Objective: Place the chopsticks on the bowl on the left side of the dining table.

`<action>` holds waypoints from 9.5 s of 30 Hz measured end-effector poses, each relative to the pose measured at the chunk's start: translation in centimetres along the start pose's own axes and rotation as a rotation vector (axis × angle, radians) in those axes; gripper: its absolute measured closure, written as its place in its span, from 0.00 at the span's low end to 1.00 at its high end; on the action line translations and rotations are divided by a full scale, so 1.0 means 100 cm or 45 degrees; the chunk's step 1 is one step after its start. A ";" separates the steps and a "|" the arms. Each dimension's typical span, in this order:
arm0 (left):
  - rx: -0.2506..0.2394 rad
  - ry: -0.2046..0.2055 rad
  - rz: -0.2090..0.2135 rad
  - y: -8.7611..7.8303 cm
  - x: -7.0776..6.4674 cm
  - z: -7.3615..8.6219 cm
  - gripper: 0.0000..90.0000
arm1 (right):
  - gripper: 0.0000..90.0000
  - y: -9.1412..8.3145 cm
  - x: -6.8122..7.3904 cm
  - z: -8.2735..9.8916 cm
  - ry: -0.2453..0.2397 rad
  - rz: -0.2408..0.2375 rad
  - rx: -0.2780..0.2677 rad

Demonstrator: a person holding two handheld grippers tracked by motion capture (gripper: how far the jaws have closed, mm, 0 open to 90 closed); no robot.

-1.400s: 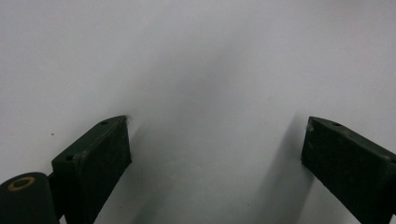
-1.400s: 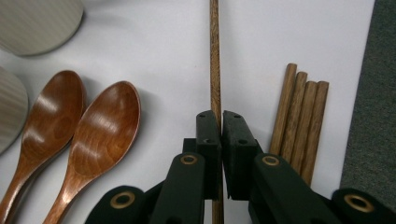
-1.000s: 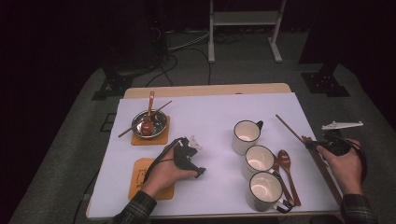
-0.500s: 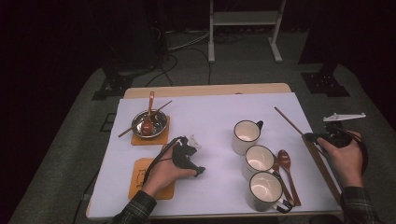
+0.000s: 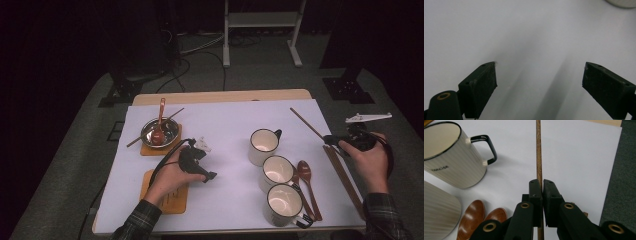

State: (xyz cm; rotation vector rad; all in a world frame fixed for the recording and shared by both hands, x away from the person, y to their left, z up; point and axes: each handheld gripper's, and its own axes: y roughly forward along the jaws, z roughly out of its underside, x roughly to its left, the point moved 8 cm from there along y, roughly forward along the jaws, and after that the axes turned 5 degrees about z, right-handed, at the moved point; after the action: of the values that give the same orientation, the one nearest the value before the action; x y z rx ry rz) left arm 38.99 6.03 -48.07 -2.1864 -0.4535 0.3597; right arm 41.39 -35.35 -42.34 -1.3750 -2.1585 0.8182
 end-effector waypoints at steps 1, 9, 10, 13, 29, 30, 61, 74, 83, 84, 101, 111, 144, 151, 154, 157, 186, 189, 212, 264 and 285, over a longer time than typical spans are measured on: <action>0.001 0.007 0.004 -0.002 0.000 -0.002 0.13 | 0.94 0.000 0.001 -0.002 -0.005 -0.006 -0.004; -0.008 0.046 0.016 -0.016 0.005 -0.016 0.13 | 0.94 0.000 0.008 -0.014 -0.040 -0.037 -0.009; -0.008 0.046 0.016 -0.016 0.005 -0.016 0.13 | 0.94 0.000 0.008 -0.014 -0.040 -0.037 -0.009; -0.016 0.060 0.016 -0.021 0.007 -0.021 0.13 | 0.94 0.000 0.011 -0.020 -0.054 -0.052 -0.014; -0.029 0.091 0.011 -0.034 0.020 -0.038 0.13 | 0.94 0.008 0.029 -0.043 -0.121 -0.113 -0.023; -0.035 0.090 0.010 -0.034 0.020 -0.039 0.13 | 0.94 0.008 0.029 -0.043 -0.121 -0.113 -0.023; -0.066 0.143 0.034 -0.053 0.041 -0.059 0.13 | 0.94 0.027 0.060 -0.070 -0.238 -0.256 -0.025; -0.073 0.162 0.035 -0.055 0.043 -0.056 0.13 | 0.94 0.035 0.081 -0.080 -0.329 -0.354 -0.035; -0.086 0.174 0.050 -0.058 0.039 -0.057 0.13 | 0.94 0.038 0.093 -0.081 -0.382 -0.400 -0.024; -0.088 0.175 0.050 -0.058 0.039 -0.057 0.13 | 0.94 0.039 0.094 -0.082 -0.388 -0.408 -0.022; -0.105 0.198 0.047 -0.067 0.036 -0.059 0.13 | 0.94 0.049 0.117 -0.084 -0.467 -0.473 0.014; -0.128 0.198 0.057 -0.071 0.034 -0.060 0.13 | 0.94 0.056 0.130 -0.083 -0.508 -0.511 0.045; -0.137 0.250 0.066 -0.068 0.023 -0.067 0.10 | 0.94 0.058 0.162 -0.081 -0.620 -0.647 0.087; -0.129 0.270 0.074 -0.065 0.019 -0.069 0.10 | 0.94 0.059 0.171 -0.080 -0.664 -0.683 0.100; -0.127 0.270 0.076 -0.064 0.018 -0.069 0.10 | 0.94 0.059 0.175 -0.079 -0.680 -0.695 0.105; -0.123 0.277 0.079 -0.063 0.017 -0.069 0.10 | 0.94 0.060 0.179 -0.078 -0.697 -0.714 0.107; -0.125 0.334 0.162 -0.053 0.004 -0.074 0.23 | 0.94 0.055 0.216 -0.078 -0.806 -0.896 0.111; -0.128 0.337 0.181 -0.052 0.002 -0.074 0.27 | 0.94 0.055 0.219 -0.079 -0.814 -0.909 0.105; -0.097 0.370 0.292 -0.042 -0.007 -0.071 0.73 | 0.94 0.055 0.231 -0.077 -0.858 -0.960 0.112; -0.053 0.204 0.327 -0.043 0.003 -0.063 0.94 | 0.30 0.062 0.207 -0.092 -0.771 -0.727 -0.065; -0.056 0.094 0.227 -0.056 0.028 -0.052 0.93 | 0.26 0.052 0.159 -0.100 -0.616 -0.560 -0.177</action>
State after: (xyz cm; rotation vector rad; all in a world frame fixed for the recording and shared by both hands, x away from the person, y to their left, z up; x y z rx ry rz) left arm 42.47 6.85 -40.83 -2.2815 -0.2282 0.3671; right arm 44.86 -16.67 -37.83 -0.7490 -2.7918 0.8994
